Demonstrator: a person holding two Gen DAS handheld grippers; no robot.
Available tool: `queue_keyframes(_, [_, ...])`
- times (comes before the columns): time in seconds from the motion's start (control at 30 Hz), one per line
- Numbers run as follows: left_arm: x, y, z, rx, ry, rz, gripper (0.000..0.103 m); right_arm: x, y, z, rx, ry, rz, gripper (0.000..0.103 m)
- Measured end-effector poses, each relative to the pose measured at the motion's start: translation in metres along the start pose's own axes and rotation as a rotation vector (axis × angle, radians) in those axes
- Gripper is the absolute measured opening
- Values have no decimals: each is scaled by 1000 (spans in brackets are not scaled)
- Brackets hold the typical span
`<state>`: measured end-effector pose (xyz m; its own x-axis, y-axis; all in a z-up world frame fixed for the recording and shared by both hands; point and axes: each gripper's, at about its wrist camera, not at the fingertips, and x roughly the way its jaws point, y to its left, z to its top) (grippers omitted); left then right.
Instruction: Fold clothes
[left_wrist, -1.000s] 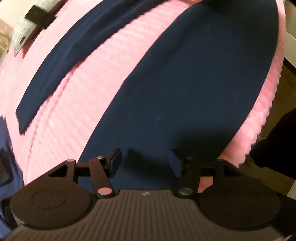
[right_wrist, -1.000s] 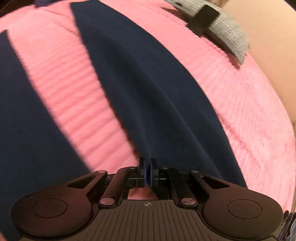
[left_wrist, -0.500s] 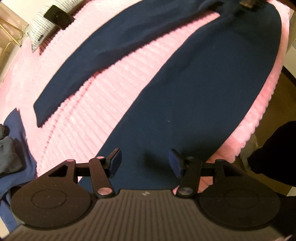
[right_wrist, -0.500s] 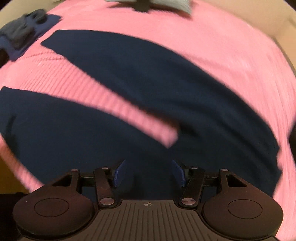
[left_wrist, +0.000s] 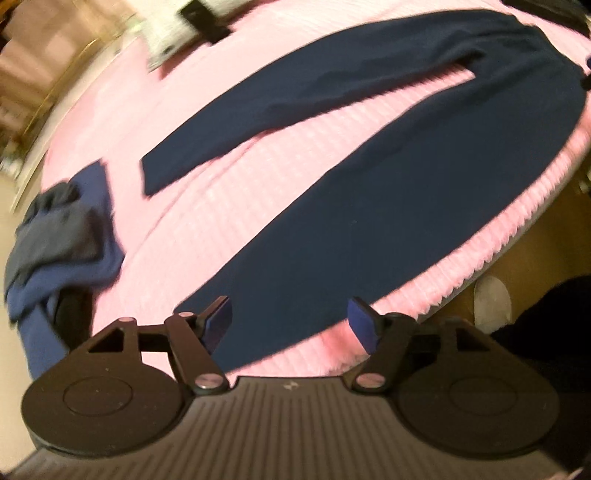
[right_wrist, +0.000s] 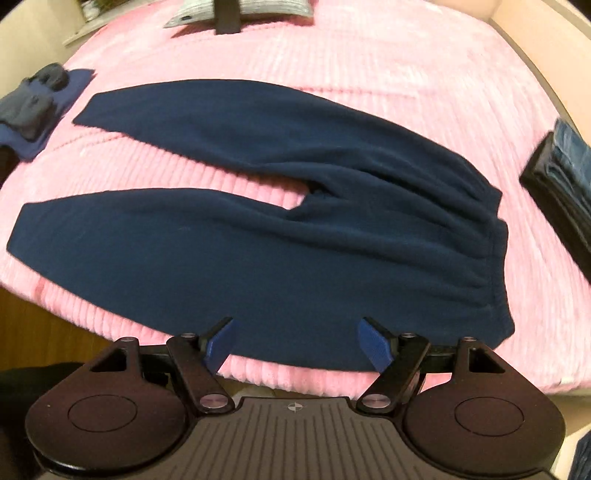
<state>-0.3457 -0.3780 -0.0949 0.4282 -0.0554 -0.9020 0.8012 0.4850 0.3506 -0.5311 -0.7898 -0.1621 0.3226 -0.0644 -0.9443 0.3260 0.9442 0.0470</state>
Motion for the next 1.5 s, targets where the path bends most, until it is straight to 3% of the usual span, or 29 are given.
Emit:
queue_keyframes(0.23, [-21, 15, -24, -161, 32, 56, 66, 4, 12, 5, -50, 25, 11, 76])
queue_keyframes(0.37, [-18, 23, -31, -248, 61, 34, 66, -3, 22, 3, -74, 9, -27, 76])
queue_keyframes(0.47, [-10, 31, -29, -280, 77, -3, 66, -10, 25, -1, -1, 21, -73, 77])
queue_keyframes(0.53, [-4, 38, -24, -311, 74, -40, 66, -13, 25, -3, 63, 36, -103, 90])
queue_keyframes(0.6, [3, 46, -19, -326, 65, -84, 66, -20, 26, -5, 114, 39, -144, 93])
queue_keyframes(0.7, [9, 53, -11, -292, 42, -146, 66, -34, 30, -4, 179, 32, -177, 93])
queue_keyframes(1.03, [14, 39, 25, -63, -45, -206, 67, -59, 43, -1, 327, 19, -231, 93])
queue_keyframes(1.13, [12, 38, 31, -57, -61, -200, 76, -58, 44, -2, 336, 21, -227, 93])
queue_keyframes(1.5, [7, 33, 40, -58, -48, -163, 77, -46, 30, -8, 341, 38, -190, 93])
